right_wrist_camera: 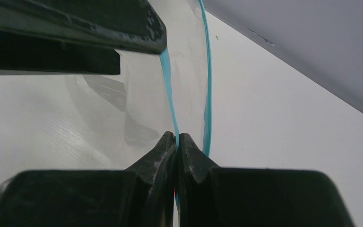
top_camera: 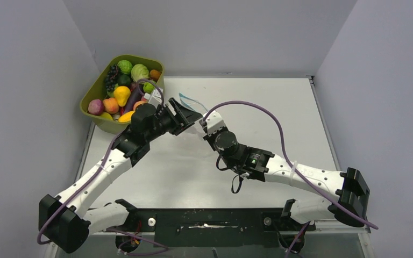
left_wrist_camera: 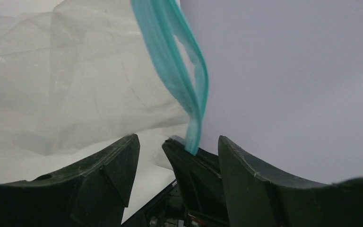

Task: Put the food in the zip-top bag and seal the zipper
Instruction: Open the zipper of the food storage bag at the center of the board.

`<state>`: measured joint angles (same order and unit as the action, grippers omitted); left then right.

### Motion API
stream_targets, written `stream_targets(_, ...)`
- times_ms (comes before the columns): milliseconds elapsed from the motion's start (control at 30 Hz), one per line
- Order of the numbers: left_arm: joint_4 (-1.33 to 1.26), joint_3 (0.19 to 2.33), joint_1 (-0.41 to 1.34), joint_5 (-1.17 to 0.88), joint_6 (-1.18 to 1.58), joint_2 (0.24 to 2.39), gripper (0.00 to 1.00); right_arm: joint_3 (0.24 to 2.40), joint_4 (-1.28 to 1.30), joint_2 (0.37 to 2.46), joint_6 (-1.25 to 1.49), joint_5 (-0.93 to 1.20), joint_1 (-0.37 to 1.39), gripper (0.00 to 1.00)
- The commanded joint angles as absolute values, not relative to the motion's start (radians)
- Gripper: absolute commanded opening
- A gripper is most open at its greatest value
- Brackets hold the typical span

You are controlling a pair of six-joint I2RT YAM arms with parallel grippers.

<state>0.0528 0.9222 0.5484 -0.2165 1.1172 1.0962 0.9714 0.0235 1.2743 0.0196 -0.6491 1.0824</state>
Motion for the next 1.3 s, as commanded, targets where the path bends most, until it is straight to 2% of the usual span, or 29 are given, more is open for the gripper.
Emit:
stream_targets(0, -0.031, 0.952, 0.548, -0.245, 1.128, 1.156, 0.60, 0.981, -0.074, 1.255, 0.000, -0.644, 1.093, 0.00)
stream_targets(233, -0.023, 0.941, 0.548, -0.186, 1.099, 1.168, 0.55, 0.955, -0.090, 1.248, 0.000, -0.634, 1.103, 0.00)
stream_targets(500, -0.062, 0.919, 0.544, -0.179, 1.117, 1.174, 0.54, 0.968, -0.086, 1.289, -0.012, -0.634, 1.110, 0.00)
stream_targets(533, -0.059, 0.919, 0.541, -0.181, 1.115, 1.178, 0.51, 0.969, -0.088, 1.290, -0.013, -0.633, 1.113, 0.00)
stream_targets(733, -0.096, 0.895, 0.535, -0.207, 1.100, 1.178, 0.10, 0.991, -0.044, 1.299, 0.034, -0.631, 1.117, 0.02)
stream_targets(767, -0.105, 0.890, 0.535, -0.212, 1.093, 1.174, 0.03, 1.007, -0.012, 1.300, 0.054, -0.638, 1.117, 0.06)
stream_targets(800, -0.108, 0.886, 0.534, -0.214, 1.088, 1.171, 0.00, 1.026, 0.018, 1.300, 0.080, -0.647, 1.117, 0.11)
stream_targets(867, -0.107, 0.886, 0.533, -0.218, 1.071, 1.165, 0.00, 1.061, 0.078, 1.291, 0.129, -0.642, 1.117, 0.19)
stream_targets(967, -0.104, 0.881, 0.534, -0.227, 1.044, 1.158, 0.00, 1.097, 0.140, 1.265, 0.209, -0.602, 1.115, 0.25)
stream_targets(1267, -0.163, 0.831, 0.534, -0.287, 1.051, 1.134, 0.00, 1.261, 0.410, 1.270, 0.431, -0.635, 1.065, 0.28)
